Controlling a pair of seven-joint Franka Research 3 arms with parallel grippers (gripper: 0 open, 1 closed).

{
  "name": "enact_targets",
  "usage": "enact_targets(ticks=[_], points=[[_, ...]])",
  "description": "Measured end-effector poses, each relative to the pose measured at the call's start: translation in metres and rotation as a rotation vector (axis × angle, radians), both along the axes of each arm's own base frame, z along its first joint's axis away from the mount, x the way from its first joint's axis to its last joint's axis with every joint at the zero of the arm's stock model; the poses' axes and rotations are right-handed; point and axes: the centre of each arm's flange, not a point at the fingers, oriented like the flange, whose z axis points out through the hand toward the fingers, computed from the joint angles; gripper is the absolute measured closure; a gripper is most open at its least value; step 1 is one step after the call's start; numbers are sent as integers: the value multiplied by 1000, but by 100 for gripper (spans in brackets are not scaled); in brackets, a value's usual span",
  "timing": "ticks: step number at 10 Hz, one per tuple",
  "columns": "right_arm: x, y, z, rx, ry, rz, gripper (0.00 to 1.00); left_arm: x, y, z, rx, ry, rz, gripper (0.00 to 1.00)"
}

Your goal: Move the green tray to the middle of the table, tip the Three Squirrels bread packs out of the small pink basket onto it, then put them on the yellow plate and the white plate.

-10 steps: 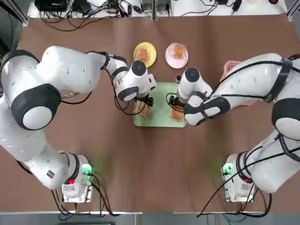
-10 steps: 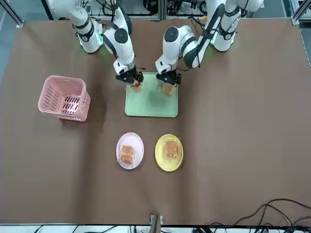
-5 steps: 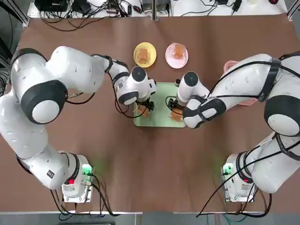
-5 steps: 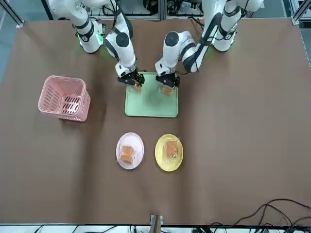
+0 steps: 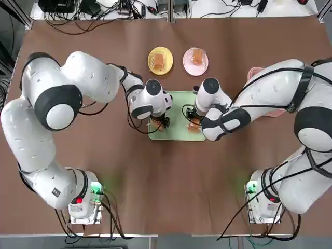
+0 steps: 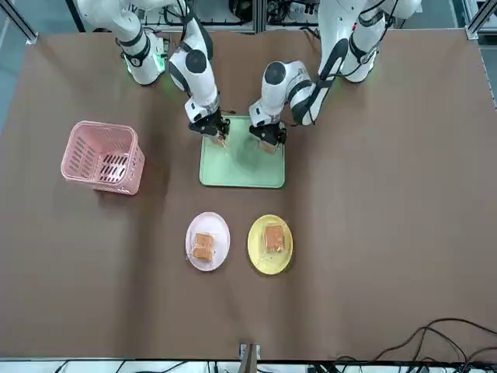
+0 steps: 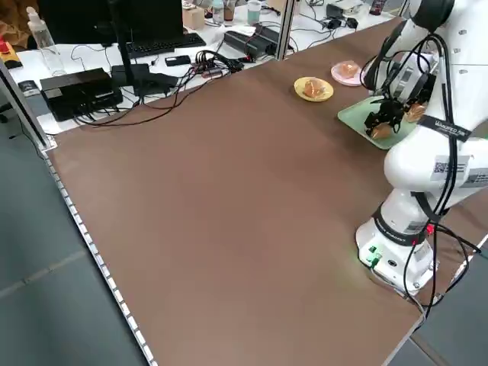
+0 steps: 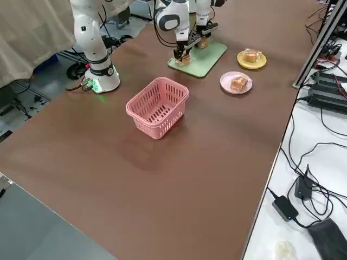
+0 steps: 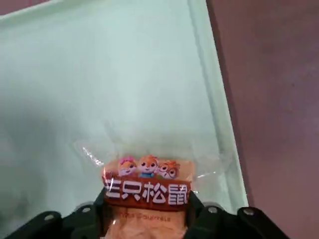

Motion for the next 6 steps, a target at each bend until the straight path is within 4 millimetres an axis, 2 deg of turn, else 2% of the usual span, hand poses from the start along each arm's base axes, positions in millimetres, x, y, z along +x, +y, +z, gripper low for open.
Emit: enact_targets(ticks=[1,2,3,4,6], points=[[4,3,4,9,-8,-3,44,8,1,3,-7,-6,14,15],[14,5,10,22,-22,-15,48,21,4,11,-18,-19,33,28],[30,4,19,42,-42,-40,50,36,9,20,-32,-37,57,29],[55,0,32,64,-68,-76,50,56,14,36,-42,-62,86,29],[122,-20,70,78,-111,-124,51,114,31,94,-27,-133,173,28]])
